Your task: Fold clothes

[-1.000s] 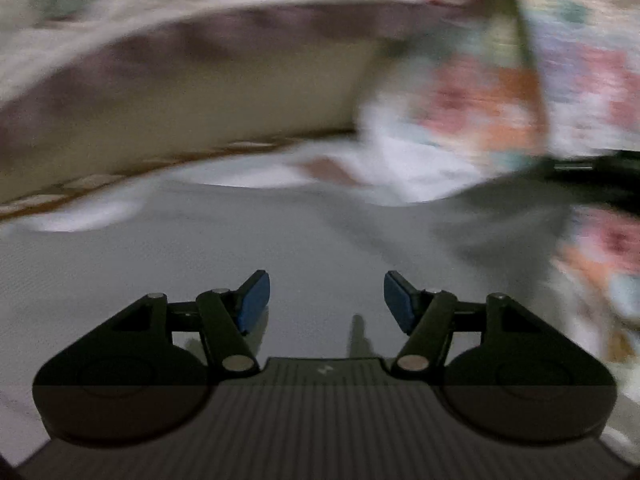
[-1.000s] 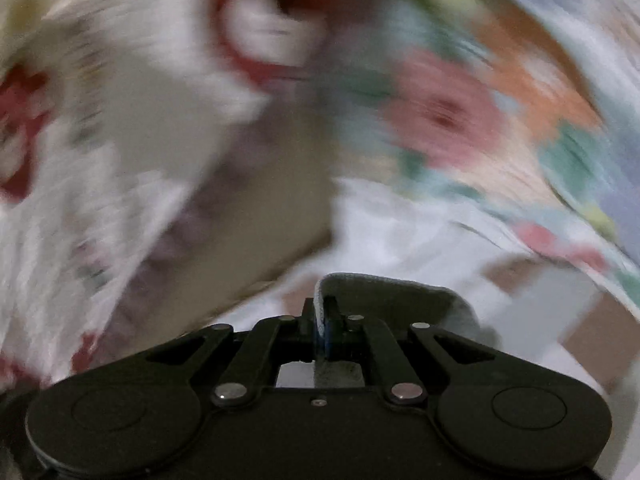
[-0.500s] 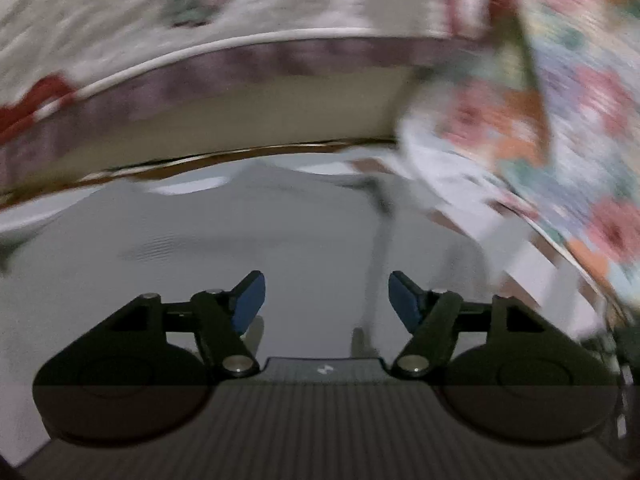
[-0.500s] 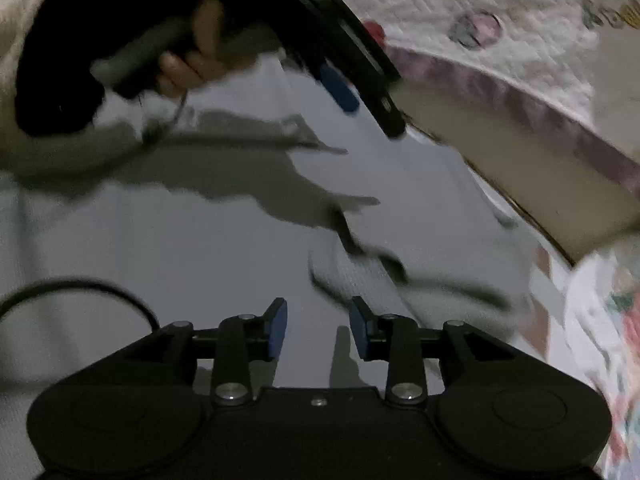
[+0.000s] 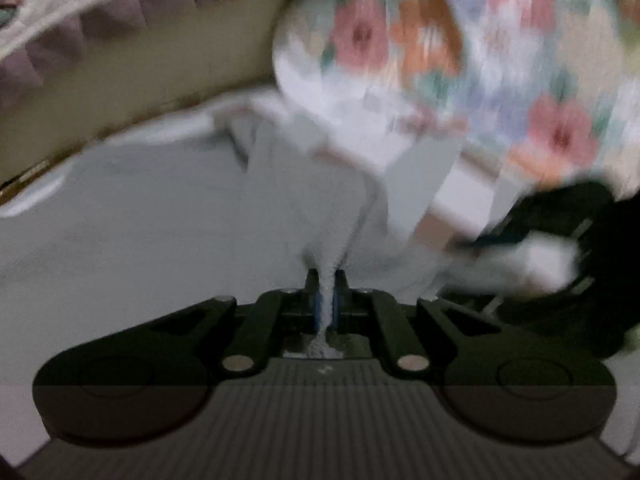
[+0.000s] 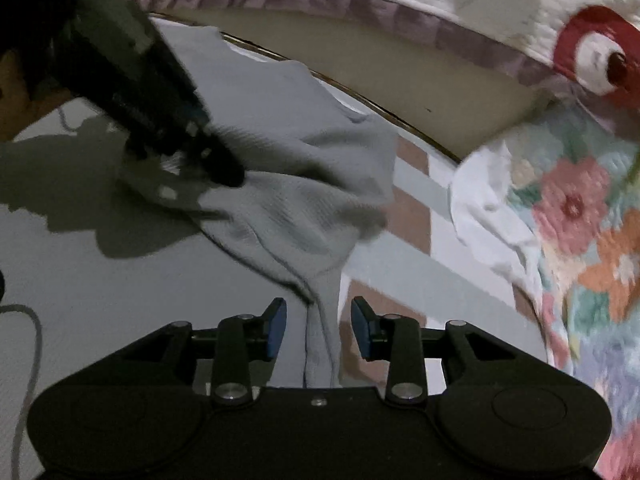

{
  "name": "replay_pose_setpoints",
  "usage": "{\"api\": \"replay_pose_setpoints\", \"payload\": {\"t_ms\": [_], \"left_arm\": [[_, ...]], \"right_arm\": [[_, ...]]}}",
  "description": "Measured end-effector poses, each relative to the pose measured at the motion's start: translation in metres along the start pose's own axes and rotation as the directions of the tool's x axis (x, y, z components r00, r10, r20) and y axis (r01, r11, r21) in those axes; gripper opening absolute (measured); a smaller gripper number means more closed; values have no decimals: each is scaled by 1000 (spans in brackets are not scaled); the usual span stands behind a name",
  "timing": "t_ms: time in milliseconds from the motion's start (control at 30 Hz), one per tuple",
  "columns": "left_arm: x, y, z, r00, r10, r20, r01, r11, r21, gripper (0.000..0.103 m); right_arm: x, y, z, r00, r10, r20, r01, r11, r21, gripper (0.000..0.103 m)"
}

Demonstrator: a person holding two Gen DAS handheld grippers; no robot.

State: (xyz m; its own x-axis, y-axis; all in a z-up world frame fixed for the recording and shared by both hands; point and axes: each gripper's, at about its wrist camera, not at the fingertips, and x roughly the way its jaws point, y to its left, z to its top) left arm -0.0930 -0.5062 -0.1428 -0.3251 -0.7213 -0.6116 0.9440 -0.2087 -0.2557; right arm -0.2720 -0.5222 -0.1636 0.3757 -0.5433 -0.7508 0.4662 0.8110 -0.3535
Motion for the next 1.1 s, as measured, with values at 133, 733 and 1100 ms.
{"api": "replay_pose_setpoints", "payload": {"t_ms": [133,733,1100], "left_arm": [[-46,28,4,984,43,173,-19,990,-139,6],[-57,51,-42,993,-93,69,111,934,-340,53],[-5,-2,-64,986,-161,-37,127,883,-451,1]], "right_arm": [[10,-34,-3,999,37,-21,-31,973,231,2],[26,-98,-34,974,220,59,-208,752,625,22],[17,-58,-9,989,138,59,-150,916,371,45]]}}
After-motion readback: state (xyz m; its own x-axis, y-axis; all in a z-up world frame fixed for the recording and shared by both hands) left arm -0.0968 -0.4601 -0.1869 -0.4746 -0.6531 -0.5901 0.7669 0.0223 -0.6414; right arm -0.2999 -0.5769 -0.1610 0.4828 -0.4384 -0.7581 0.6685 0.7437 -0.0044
